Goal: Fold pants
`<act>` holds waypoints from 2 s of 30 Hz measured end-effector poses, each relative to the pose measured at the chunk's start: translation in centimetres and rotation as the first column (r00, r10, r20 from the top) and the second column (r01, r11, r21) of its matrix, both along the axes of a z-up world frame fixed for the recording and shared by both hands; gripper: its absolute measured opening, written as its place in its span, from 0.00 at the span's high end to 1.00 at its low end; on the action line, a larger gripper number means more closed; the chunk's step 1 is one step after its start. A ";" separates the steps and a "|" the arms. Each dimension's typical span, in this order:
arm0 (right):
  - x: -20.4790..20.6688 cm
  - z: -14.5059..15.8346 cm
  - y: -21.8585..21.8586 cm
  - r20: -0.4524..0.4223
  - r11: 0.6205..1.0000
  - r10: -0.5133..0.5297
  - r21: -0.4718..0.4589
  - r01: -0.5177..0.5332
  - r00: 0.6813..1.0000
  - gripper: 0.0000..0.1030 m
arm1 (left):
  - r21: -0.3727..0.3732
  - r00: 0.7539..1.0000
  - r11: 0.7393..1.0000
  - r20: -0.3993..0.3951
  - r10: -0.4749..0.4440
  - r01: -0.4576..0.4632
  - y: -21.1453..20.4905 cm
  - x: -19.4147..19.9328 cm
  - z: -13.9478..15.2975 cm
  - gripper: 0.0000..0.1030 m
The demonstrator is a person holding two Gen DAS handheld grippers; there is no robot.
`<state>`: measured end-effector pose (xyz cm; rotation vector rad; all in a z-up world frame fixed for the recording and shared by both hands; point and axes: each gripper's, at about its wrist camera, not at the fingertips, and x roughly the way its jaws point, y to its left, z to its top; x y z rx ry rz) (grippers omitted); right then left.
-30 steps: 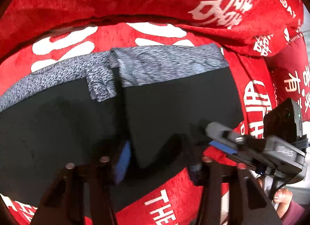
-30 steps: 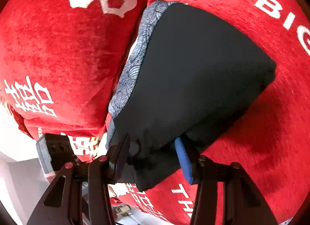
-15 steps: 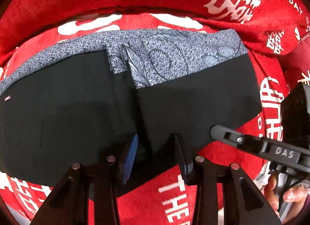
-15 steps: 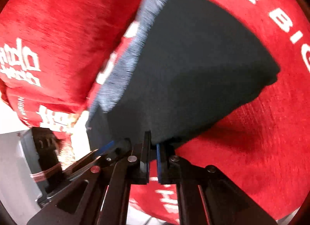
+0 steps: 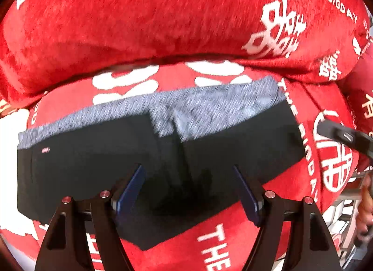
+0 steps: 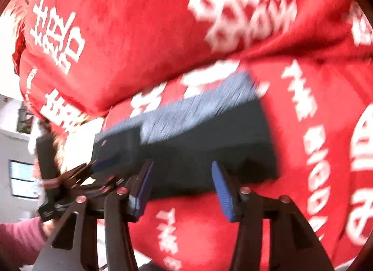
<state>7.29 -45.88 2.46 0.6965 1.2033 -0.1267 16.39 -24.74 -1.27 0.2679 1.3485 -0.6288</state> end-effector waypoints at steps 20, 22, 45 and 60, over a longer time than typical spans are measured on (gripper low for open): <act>6.9 -8.9 -2.2 -0.221 0.963 0.050 -0.249 -0.106 0.974 0.57 | 0.127 1.000 0.992 -0.024 0.009 -0.005 -4.2 0.6 -6.7 0.22; 6.7 -8.2 -1.6 -0.222 0.953 0.072 -0.273 -0.132 0.973 0.57 | 0.134 1.000 0.991 -0.020 -0.002 0.005 -3.9 0.3 -6.5 0.22; -0.9 -4.5 8.5 -0.224 0.985 0.094 -0.121 -0.123 0.970 0.58 | 0.178 0.996 0.980 -0.027 0.090 -0.084 5.6 -1.4 -3.5 0.22; -1.2 -4.4 14.7 -0.293 0.979 0.182 -0.038 -0.202 0.939 0.55 | 0.205 0.980 0.962 -0.041 0.193 -0.181 12.2 -1.6 -3.7 0.22</act>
